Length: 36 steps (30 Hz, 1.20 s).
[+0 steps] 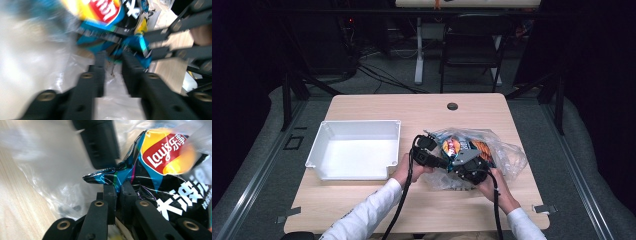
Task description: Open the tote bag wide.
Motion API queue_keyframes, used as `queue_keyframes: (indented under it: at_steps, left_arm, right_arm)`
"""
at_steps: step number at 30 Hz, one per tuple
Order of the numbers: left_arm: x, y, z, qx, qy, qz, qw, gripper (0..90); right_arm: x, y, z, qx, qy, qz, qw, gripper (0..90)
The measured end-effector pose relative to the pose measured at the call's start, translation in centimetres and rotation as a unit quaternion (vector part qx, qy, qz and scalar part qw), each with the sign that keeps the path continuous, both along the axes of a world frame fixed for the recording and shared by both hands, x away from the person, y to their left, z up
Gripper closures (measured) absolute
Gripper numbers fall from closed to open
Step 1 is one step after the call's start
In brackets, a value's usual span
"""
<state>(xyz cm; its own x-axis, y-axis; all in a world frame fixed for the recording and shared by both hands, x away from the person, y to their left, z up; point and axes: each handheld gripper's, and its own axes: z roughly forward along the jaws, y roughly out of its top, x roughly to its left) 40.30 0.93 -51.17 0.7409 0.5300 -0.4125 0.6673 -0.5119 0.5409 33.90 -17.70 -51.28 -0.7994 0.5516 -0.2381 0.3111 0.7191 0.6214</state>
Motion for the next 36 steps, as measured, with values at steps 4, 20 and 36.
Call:
queue_keyframes:
  at_steps: [4, 20, 36]
  left_arm:
    - [0.1, 0.6, -0.1, 0.021, -0.011, 0.012, 0.9996, 61.2]
    - [1.3, 0.4, 1.5, 0.027, -0.053, 0.048, 0.9971, 60.7]
    - [4.2, 0.4, 2.5, 0.041, -0.067, 0.110, 0.9908, 60.1]
  right_arm:
    - [0.1, -1.4, 1.7, 0.048, -0.012, -0.018, 0.9986, 86.1]
    - [-0.4, -2.9, 4.3, 0.098, -0.021, -0.011, 0.9949, 90.0]
    - [-2.0, -5.7, 6.7, 0.148, -0.020, 0.009, 0.9887, 90.0]
